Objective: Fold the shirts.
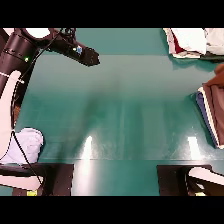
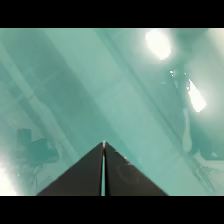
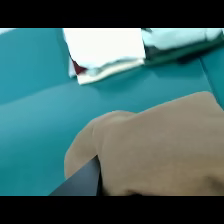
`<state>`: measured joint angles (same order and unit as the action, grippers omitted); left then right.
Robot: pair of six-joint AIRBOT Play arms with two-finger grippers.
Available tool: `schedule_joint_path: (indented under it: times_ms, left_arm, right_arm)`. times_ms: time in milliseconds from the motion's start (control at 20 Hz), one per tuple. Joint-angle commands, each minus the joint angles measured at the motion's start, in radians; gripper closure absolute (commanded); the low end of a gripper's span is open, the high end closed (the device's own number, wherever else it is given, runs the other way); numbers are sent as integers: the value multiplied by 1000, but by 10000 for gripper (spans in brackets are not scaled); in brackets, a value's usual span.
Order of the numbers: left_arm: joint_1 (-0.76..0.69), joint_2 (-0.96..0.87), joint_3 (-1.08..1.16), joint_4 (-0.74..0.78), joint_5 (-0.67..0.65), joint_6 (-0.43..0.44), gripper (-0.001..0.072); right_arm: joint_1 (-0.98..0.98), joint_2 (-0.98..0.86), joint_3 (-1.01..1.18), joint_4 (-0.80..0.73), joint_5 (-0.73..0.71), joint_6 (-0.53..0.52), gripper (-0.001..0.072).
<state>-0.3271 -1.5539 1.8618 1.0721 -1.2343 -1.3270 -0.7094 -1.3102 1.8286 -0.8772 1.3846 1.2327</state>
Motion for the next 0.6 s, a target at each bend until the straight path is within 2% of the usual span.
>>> schedule_joint_path:
  times_ms: [0,250,300,350,400,550]
  left_arm:
    - [0,0,0,2,-13,27,678]
    - [0,0,0,2,-35,27,678]
    - [0,0,0,2,-39,27,678]
    - [0,0,0,2,-41,27,678]
    - [0,0,0,2,-41,27,678]
    - [0,0,0,2,-42,27,678]
  right_arm:
    - [-72,127,-203,-88,34,0,696]
    - [-173,320,-539,-418,59,13,685]
    - [-194,348,-598,-497,58,55,533]
    - [-215,364,-643,-564,55,99,347]
    - [-237,371,-682,-608,55,132,253]
    - [-292,370,-740,-617,66,148,247]
